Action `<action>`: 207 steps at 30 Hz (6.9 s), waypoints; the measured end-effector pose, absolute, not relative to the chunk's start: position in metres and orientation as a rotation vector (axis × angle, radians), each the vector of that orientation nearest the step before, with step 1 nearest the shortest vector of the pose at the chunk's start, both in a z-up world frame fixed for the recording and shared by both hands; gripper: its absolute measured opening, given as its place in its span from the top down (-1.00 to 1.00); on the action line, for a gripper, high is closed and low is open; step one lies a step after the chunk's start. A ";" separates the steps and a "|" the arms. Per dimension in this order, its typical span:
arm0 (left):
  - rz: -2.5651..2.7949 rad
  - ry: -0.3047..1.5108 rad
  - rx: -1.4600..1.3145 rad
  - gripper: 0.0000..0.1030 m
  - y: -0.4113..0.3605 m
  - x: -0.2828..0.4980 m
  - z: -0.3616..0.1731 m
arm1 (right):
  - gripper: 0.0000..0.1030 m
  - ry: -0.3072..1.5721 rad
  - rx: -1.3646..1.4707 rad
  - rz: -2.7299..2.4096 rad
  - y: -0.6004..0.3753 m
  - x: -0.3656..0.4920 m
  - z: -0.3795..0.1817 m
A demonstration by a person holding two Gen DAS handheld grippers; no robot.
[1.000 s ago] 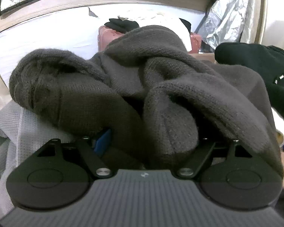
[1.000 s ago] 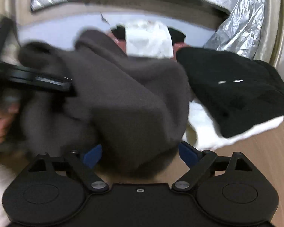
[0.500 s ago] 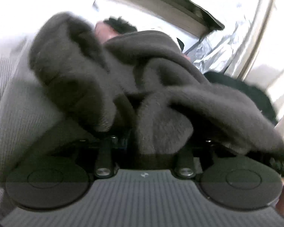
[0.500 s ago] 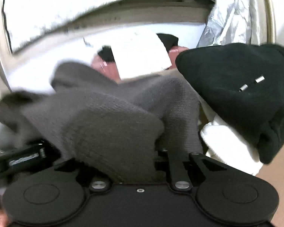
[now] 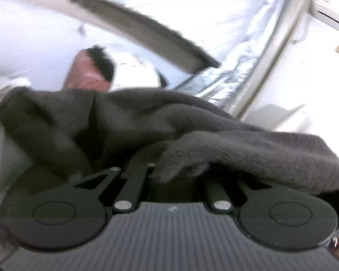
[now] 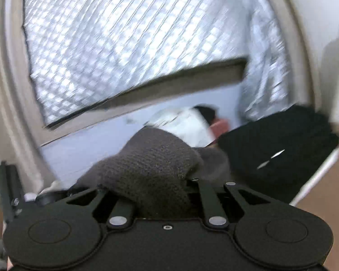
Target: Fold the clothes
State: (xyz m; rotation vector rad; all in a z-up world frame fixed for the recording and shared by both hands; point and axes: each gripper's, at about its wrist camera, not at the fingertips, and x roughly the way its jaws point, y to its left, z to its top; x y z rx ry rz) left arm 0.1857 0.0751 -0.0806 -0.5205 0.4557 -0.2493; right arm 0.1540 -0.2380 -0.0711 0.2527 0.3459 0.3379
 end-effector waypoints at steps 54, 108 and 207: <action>-0.669 0.498 0.534 -0.43 -0.324 0.158 -0.122 | -0.47 1.128 0.318 -0.484 -0.593 -0.062 -0.225; -0.772 0.764 0.220 0.78 -0.317 0.216 -0.145 | 0.62 0.717 0.512 -1.019 -0.691 -0.044 -0.244; -0.658 0.514 0.653 0.56 -0.406 0.264 -0.075 | -0.05 0.701 0.345 -0.375 -0.615 -0.004 -0.209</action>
